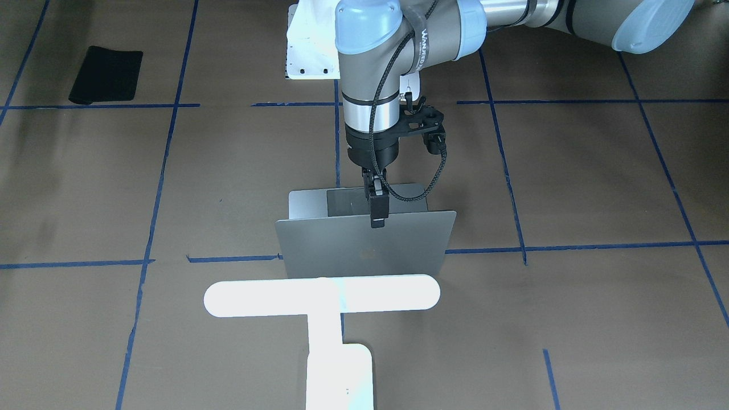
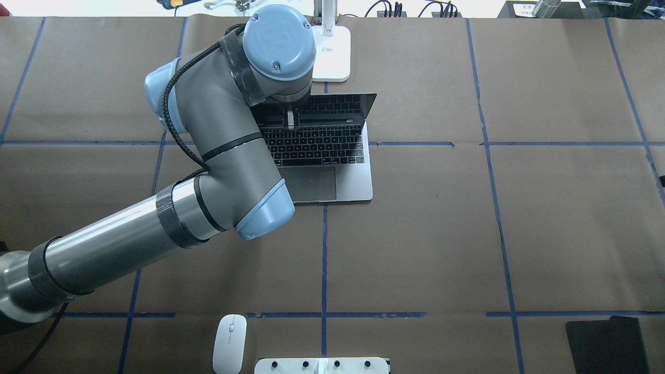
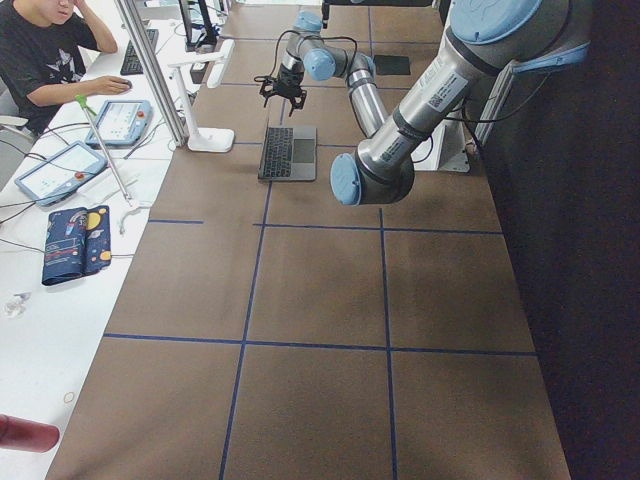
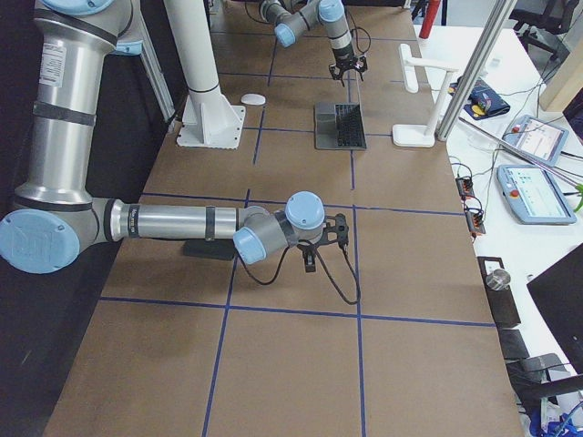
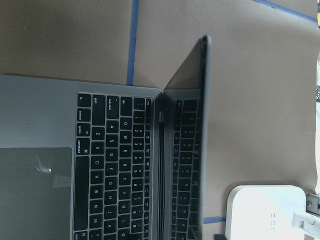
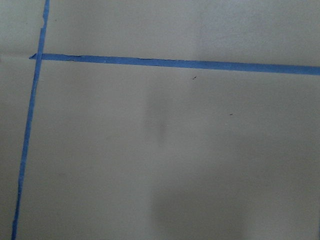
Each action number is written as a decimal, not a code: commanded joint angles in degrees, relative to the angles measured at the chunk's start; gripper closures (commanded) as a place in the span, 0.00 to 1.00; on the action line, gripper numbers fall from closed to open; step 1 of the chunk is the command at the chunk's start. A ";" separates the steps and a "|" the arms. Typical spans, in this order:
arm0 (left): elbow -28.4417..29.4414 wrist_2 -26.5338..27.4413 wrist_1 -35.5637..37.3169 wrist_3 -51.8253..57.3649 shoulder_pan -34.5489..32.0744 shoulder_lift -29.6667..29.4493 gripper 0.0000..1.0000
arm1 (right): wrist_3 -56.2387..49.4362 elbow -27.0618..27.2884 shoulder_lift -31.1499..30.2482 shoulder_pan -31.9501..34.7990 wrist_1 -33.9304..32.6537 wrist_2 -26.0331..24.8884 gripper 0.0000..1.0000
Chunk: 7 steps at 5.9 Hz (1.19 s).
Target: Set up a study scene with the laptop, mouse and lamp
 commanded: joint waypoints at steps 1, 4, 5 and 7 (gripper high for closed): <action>-17.51 -2.98 3.94 14.00 -0.38 10.74 0.00 | 22.18 5.64 -0.24 -14.74 6.02 -11.36 0.00; -20.75 -5.27 3.96 20.59 -1.25 15.88 0.00 | 26.14 14.79 -13.36 -27.46 6.02 -20.30 0.01; -20.66 -5.27 3.96 20.59 -1.52 15.88 0.00 | 26.32 14.73 -17.43 -28.09 8.29 -20.13 0.05; -20.66 -5.27 3.96 20.59 -1.70 15.79 0.00 | 37.14 7.04 -20.72 -28.27 26.75 -15.85 0.13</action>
